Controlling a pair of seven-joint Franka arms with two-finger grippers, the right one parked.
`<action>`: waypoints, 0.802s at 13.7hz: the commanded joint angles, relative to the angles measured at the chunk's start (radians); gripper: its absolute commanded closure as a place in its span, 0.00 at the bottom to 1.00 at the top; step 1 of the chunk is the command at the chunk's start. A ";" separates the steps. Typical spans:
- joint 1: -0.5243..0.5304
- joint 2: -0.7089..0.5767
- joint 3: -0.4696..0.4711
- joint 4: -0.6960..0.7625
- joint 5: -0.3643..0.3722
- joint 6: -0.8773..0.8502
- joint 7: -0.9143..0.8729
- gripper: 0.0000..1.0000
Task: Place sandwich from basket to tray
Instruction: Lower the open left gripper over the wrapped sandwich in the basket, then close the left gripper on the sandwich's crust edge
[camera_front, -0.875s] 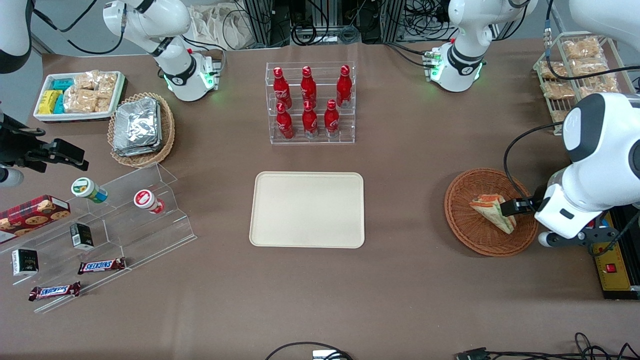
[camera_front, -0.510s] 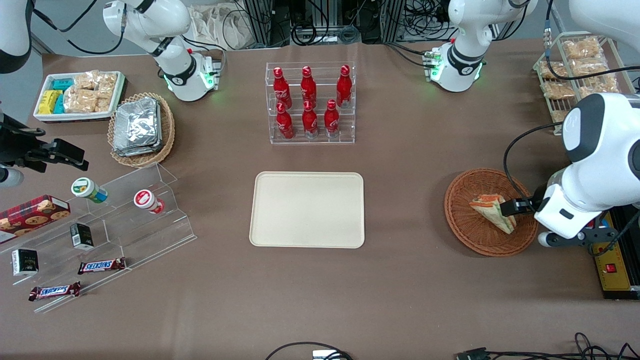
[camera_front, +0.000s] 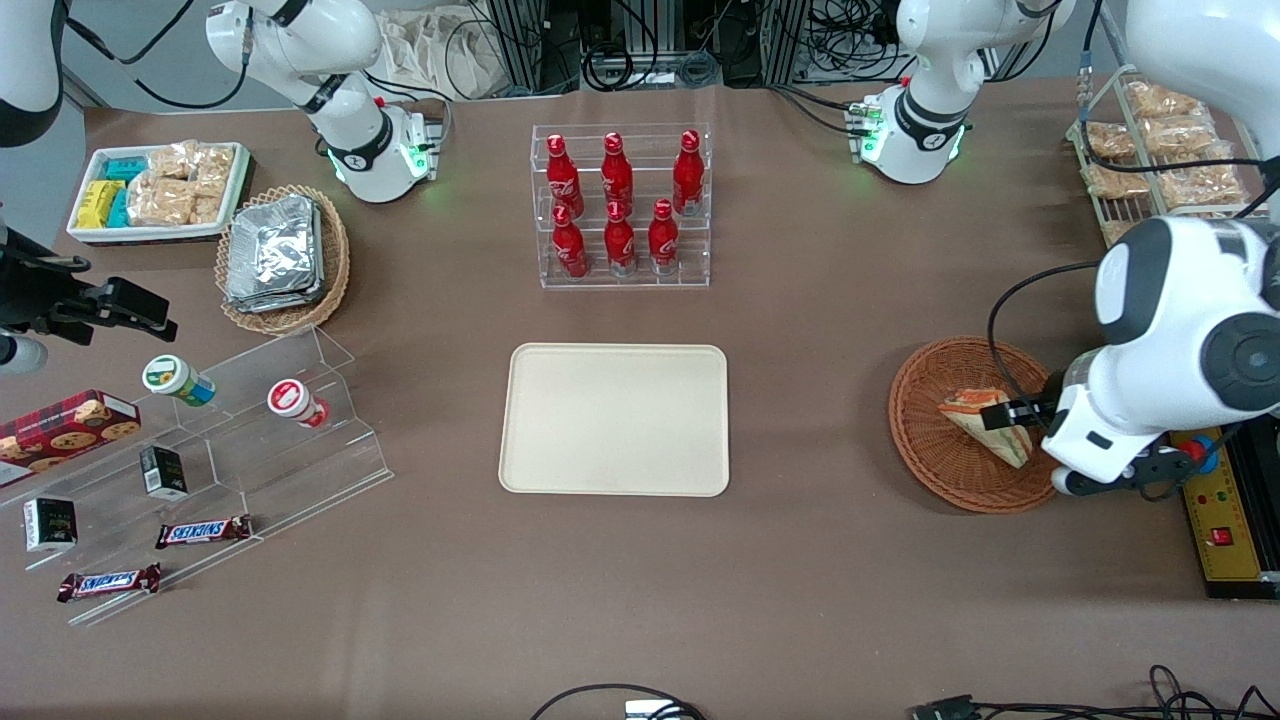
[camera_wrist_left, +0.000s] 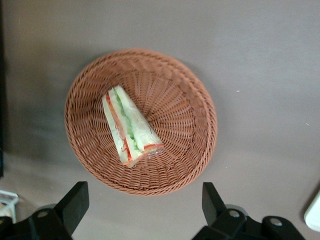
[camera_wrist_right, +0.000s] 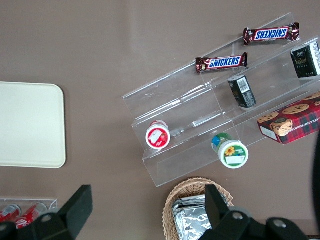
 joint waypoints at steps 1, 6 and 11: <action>0.022 -0.014 -0.003 -0.114 0.018 0.109 -0.189 0.00; 0.128 0.006 -0.003 -0.349 0.017 0.488 -0.278 0.00; 0.142 0.049 -0.003 -0.360 0.006 0.508 -0.331 0.00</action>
